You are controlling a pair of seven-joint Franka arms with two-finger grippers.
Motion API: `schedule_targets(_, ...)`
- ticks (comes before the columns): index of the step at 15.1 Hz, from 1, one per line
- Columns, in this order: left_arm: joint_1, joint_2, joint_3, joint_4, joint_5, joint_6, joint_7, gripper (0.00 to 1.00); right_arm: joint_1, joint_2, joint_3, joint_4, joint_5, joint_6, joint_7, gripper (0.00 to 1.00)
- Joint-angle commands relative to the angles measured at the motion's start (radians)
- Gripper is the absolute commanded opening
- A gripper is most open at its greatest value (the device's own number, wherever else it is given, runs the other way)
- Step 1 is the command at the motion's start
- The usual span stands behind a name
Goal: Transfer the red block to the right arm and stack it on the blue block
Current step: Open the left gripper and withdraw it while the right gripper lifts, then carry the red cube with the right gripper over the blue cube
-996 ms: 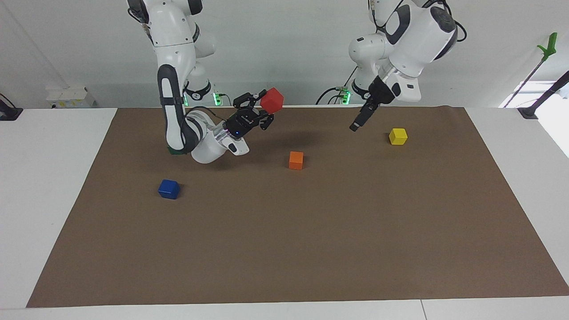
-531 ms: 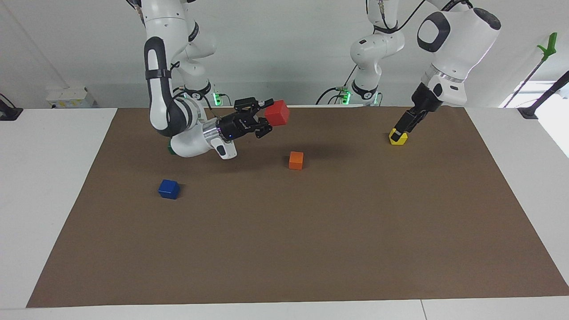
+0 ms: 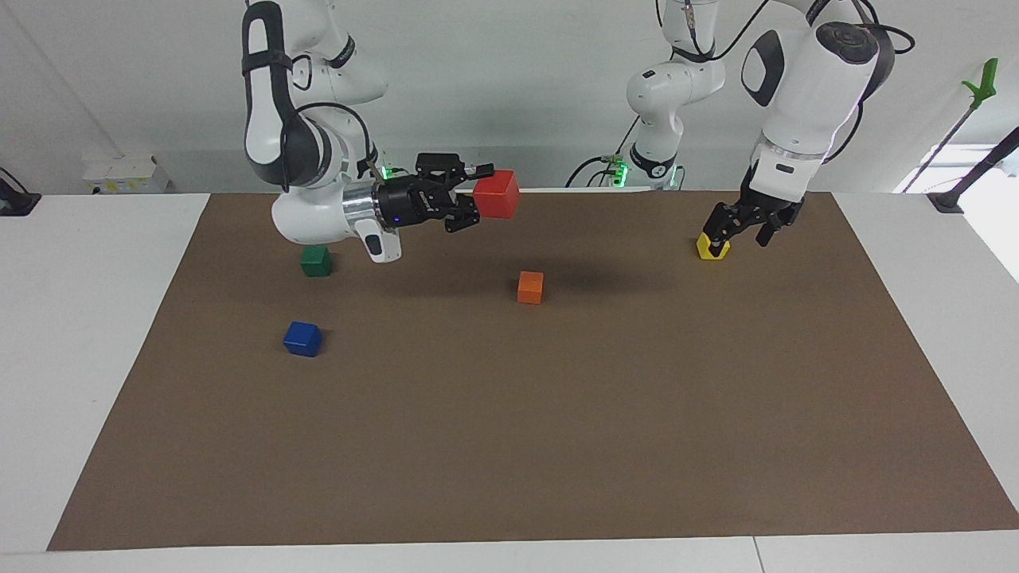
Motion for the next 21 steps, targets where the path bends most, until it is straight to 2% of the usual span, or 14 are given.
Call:
schedule_targets(1, -0.069, 0.18, 0.009, 0.246, 0.069, -0.139, 0.02, 1.0, -0.009, -0.029, 0.001, 0.061, -0.158, 0.05, 0.143, 0.0)
schedule_targets(2, -0.115, 0.18, 0.044, 0.245, 0.091, -0.133, 0.02, 1.0, -0.011, -0.035, 0.001, 0.087, -0.252, 0.067, 0.202, 0.0)
schedule_targets(4, -0.246, 0.18, 0.192, 0.24, 0.088, -0.102, 0.023, 1.0, -0.011, -0.038, 0.001, 0.14, -0.375, 0.09, 0.307, 0.0)
schedule_targets(6, -0.417, 0.197, 0.396, 0.246, 0.01, -0.106, 0.025, 1.0, -0.011, -0.036, 0.001, 0.183, -0.522, 0.09, 0.394, 0.0)
schedule_targets(8, -0.491, 0.223, 0.495, 0.272, -0.05, -0.113, 0.025, 1.0, -0.011, -0.033, 0.001, 0.216, -0.664, 0.087, 0.457, 0.0)
schedule_targets(10, -0.508, 0.269, 0.503, 0.318, -0.053, -0.139, 0.025, 1.0, -0.011, -0.026, 0.001, 0.246, -0.807, 0.07, 0.514, 0.0)
schedule_targets(12, -0.555, 0.254, 0.526, 0.315, -0.037, -0.156, 0.026, 1.0, -0.014, -0.02, 0.001, 0.276, -0.97, 0.028, 0.553, 0.0)
schedule_targets(13, -0.568, 0.24, 0.564, 0.298, -0.044, -0.15, 0.029, 1.0, -0.018, -0.012, 0.001, 0.295, -1.057, -0.009, 0.562, 0.0)
schedule_targets(17, -0.575, 0.154, 0.57, 0.177, -0.044, -0.143, 0.037, 1.0, -0.042, -0.003, 0.001, 0.333, -1.373, -0.106, 0.563, 0.0)
schedule_targets(19, -0.56, 0.123, 0.551, 0.139, -0.044, -0.14, 0.045, 1.0, -0.043, 0.003, 0.002, 0.333, -1.528, -0.112, 0.562, 0.0)
schedule_targets(21, -0.498, 0.083, 0.496, 0.085, -0.044, -0.128, 0.078, 1.0, -0.058, 0.02, 0.001, 0.333, -1.613, -0.126, 0.533, 0.0)
